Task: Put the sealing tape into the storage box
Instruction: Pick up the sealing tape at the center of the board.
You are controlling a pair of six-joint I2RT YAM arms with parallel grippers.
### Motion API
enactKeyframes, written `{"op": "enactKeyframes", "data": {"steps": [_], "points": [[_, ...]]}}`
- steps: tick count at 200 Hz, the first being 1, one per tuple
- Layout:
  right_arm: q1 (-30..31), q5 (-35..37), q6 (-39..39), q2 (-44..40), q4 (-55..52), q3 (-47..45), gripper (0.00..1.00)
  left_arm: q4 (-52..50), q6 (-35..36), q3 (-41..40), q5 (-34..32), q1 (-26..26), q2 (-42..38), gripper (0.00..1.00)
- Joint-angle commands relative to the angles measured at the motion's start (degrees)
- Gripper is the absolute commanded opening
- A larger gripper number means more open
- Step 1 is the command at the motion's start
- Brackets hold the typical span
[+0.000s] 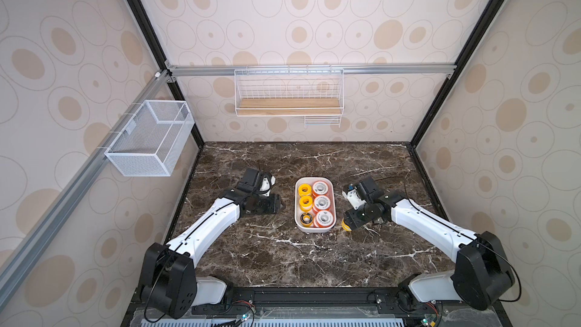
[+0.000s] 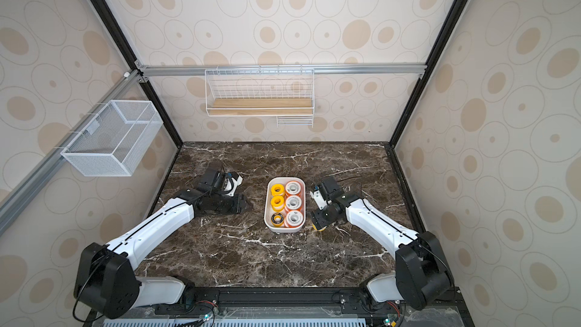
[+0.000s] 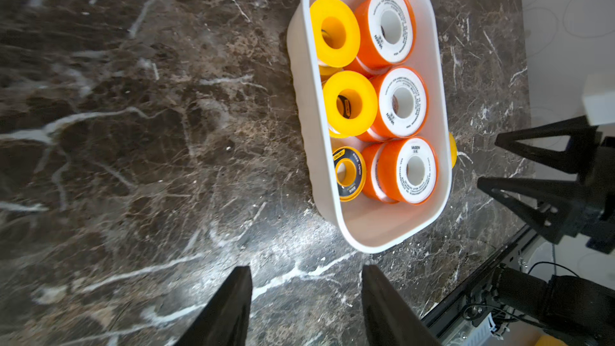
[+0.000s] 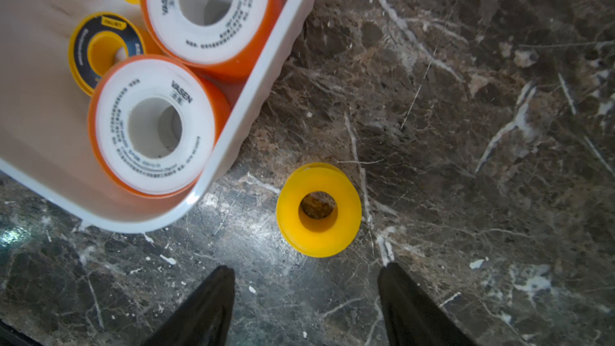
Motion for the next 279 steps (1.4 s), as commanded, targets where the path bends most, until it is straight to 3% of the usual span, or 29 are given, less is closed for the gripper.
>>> {"op": "enactKeyframes", "data": {"steps": [1, 91, 160, 210, 279], "points": [[-0.24, 2.23, 1.76, 0.76, -0.45, -1.22, 0.78, 5.99, -2.6, -0.33, 2.58, -0.76, 3.27, 0.55], [-0.82, -0.14, 2.48, 8.82, 1.86, 0.97, 0.82, 12.26, -2.98, 1.25, 7.96, -2.32, 14.74, 0.39], [-1.43, -1.41, 2.96, 11.4, 4.59, 0.84, 0.81, 13.7, -3.04, 1.69, 10.39, -3.16, 16.55, 0.33], [-1.92, -1.94, 3.41, 13.01, 5.46, 1.1, 0.74, 14.5, -3.42, 2.13, 12.59, -3.53, 17.36, 0.25], [-3.47, -2.2, 4.09, 15.74, 6.56, 2.24, 0.76, 14.54, -3.95, 2.13, 13.7, -3.75, 18.25, 0.24]]}}
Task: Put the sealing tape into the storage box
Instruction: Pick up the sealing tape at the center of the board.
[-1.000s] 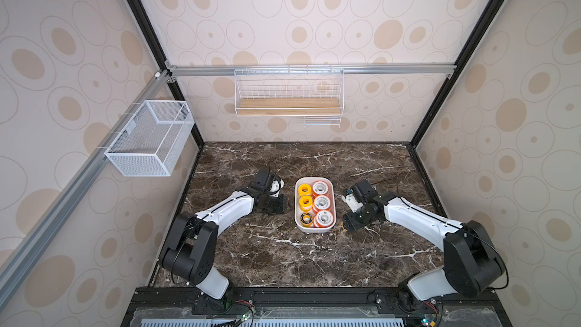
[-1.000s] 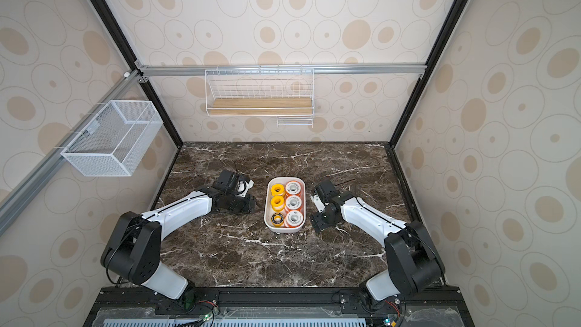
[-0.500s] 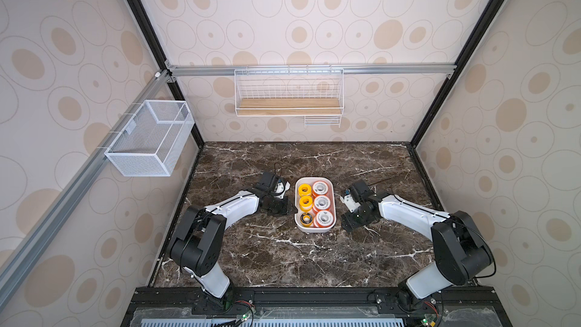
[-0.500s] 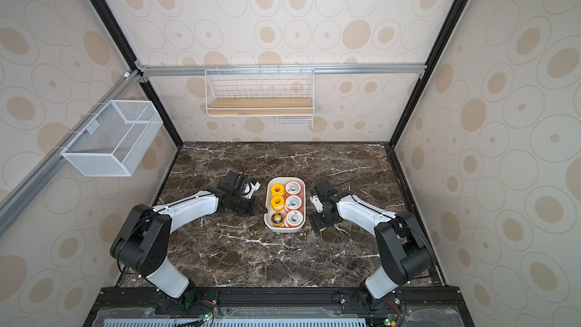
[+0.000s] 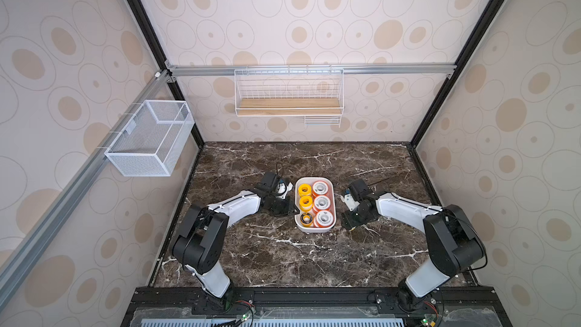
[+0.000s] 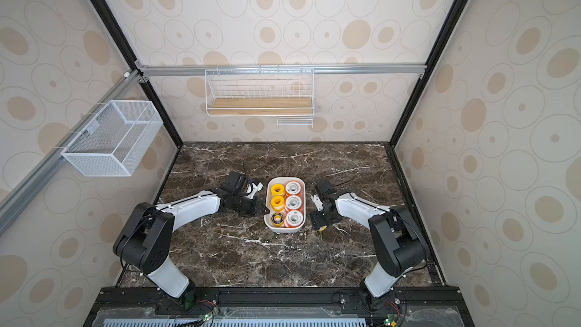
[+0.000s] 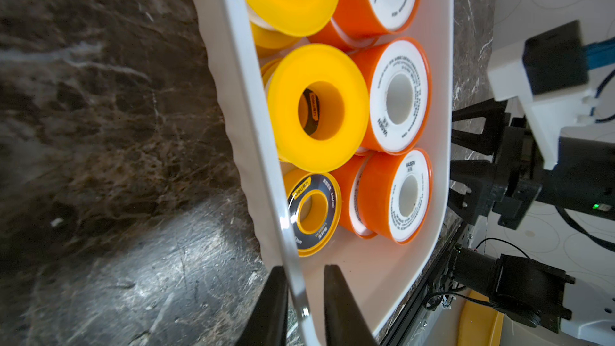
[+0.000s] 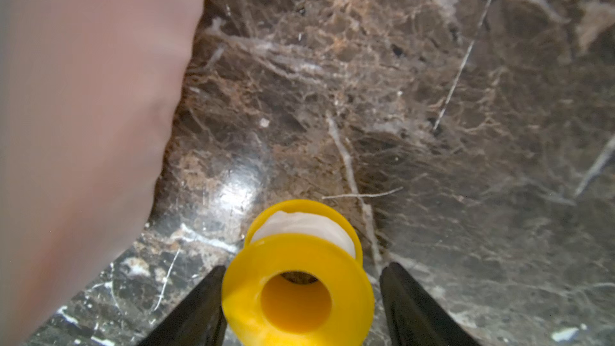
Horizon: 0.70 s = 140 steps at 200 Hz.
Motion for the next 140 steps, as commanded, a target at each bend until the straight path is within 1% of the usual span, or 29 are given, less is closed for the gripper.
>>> {"op": "enactKeyframes", "data": {"steps": [1, 62, 88, 101, 140], "points": [[-0.58, -0.45, 0.77, 1.01, 0.07, 1.54, 0.76, 0.34, -0.61, 2.06, 1.16, -0.51, 0.8, 0.24], [-0.92, -0.81, 0.74, 2.57, 0.31, 2.22, 0.73, 0.36, -0.64, 2.33, 2.32, -0.6, 1.57, 0.22], [-0.93, 0.14, 0.79, 2.27, -0.18, 2.28, 0.68, 0.38, -0.78, 2.33, 2.5, -0.6, 1.35, 0.22], [-0.91, 0.66, 0.75, 1.52, -0.5, 2.33, 0.64, 0.34, -0.87, 2.33, 2.67, -0.58, 1.23, 0.21], [-0.98, 2.62, 0.56, -1.04, -2.17, 2.24, 0.61, 0.31, -1.0, 2.42, 2.33, -0.58, 1.46, 0.21]]}}
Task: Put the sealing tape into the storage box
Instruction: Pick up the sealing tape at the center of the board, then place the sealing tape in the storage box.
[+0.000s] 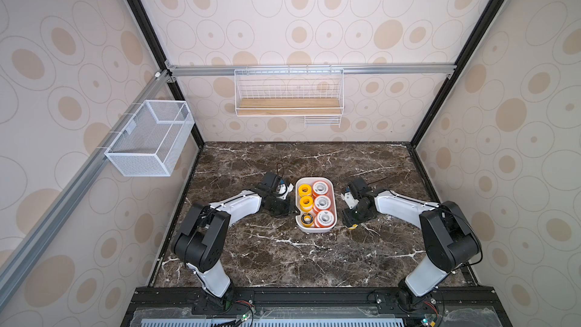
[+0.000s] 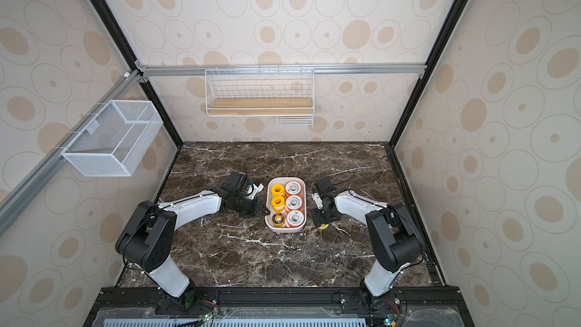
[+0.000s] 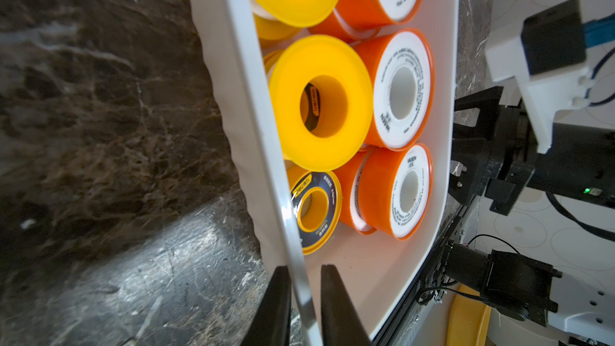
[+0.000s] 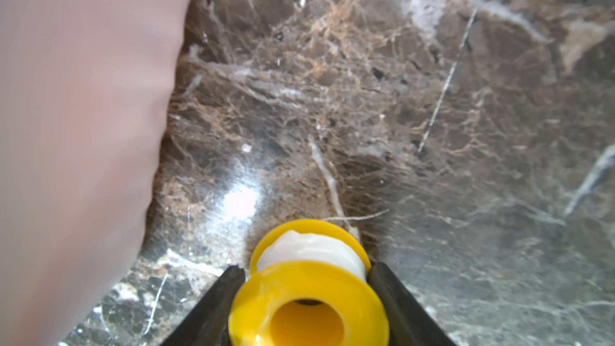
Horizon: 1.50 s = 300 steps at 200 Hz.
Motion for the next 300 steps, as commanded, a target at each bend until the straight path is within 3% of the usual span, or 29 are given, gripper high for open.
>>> {"op": "enactKeyframes", "data": {"steps": [1, 77, 113, 171, 218, 300], "points": [[-0.29, 1.77, 0.19, -2.57, -2.28, 0.76, 0.6, 0.31, -0.15, 2.2, 0.97, -0.48, 0.57, 0.21], [-0.34, -0.53, -0.48, -9.19, -6.19, 2.36, 0.55, -1.56, 0.83, 2.64, -1.13, -0.5, -0.26, 0.22], [-0.38, -10.13, -1.59, -11.39, -5.75, 3.98, 0.54, -2.15, 1.59, 2.38, -4.6, -0.47, -2.06, 0.22], [0.85, -26.16, -1.59, -9.08, -1.66, 7.4, 0.52, -1.71, 1.38, 2.12, -4.0, -0.5, -1.41, 0.21], [5.89, -25.99, -2.45, -4.0, -2.3, 13.27, 0.52, -1.18, 1.1, 1.98, -3.25, -0.5, -1.81, 0.21], [12.34, -19.2, -3.82, 5.69, -4.26, 21.36, 0.51, -1.0, 1.02, 1.85, -3.24, -0.5, -1.96, 0.2]]}}
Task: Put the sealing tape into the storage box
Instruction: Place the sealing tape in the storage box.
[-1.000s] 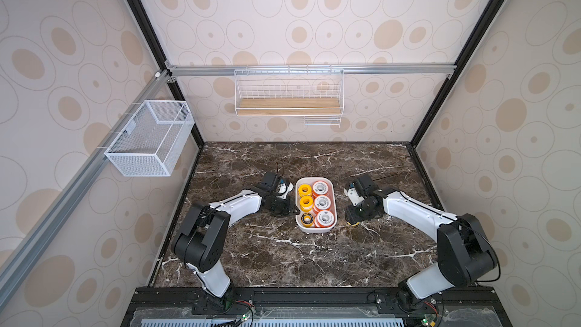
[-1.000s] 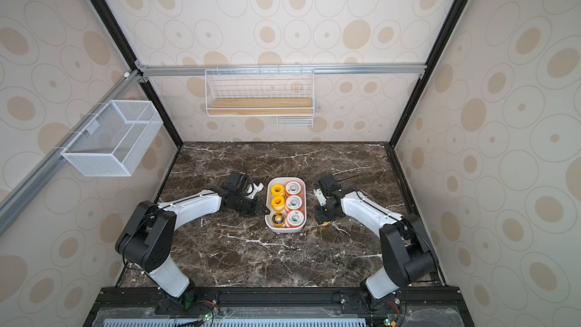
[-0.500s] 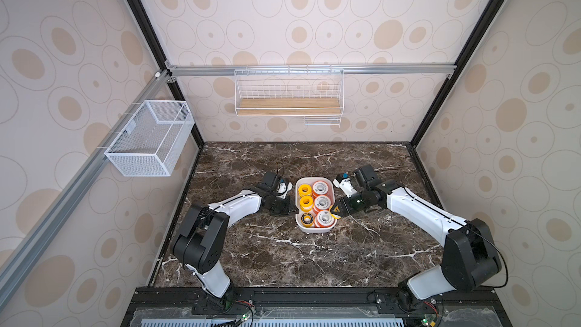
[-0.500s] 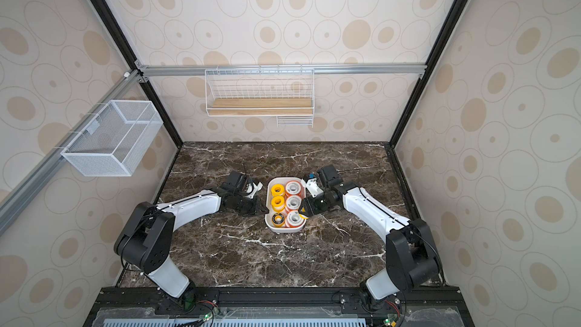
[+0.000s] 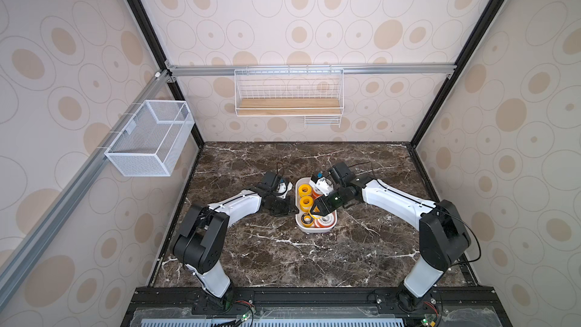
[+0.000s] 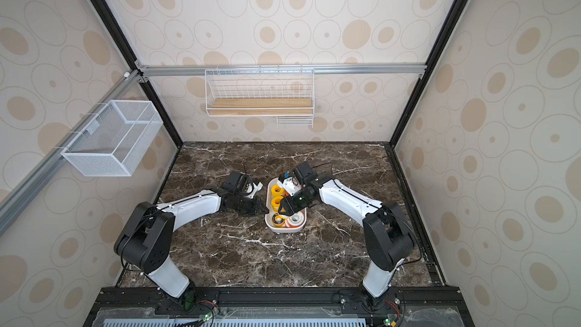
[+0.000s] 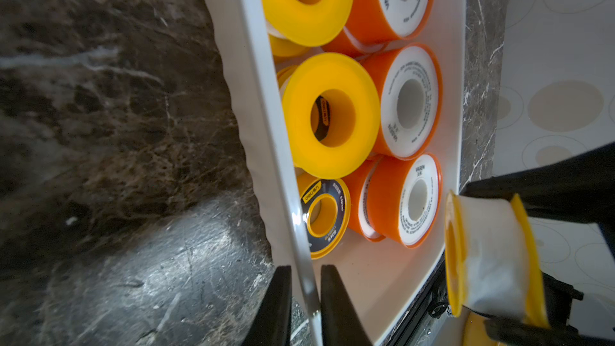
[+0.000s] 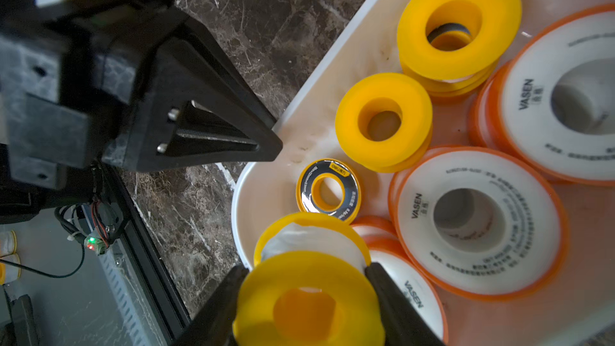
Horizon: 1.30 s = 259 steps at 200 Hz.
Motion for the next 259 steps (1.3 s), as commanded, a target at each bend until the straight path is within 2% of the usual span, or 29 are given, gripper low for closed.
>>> {"op": "enactKeyframes", "data": {"steps": [1, 81, 259], "points": [[1.54, 2.92, -1.3, 1.86, -1.88, 2.63, 0.51, -0.14, 0.73, 1.28, 0.14, -0.28, -1.28, 0.2], [5.33, 11.09, -2.37, 7.64, -5.16, 8.27, 0.51, -0.19, 0.93, 1.19, -0.13, -0.28, -1.45, 0.2], [8.64, 15.03, -3.14, 15.39, -8.93, 14.95, 0.53, -0.44, 0.84, 1.28, -0.26, -0.26, -1.7, 0.2]]}}
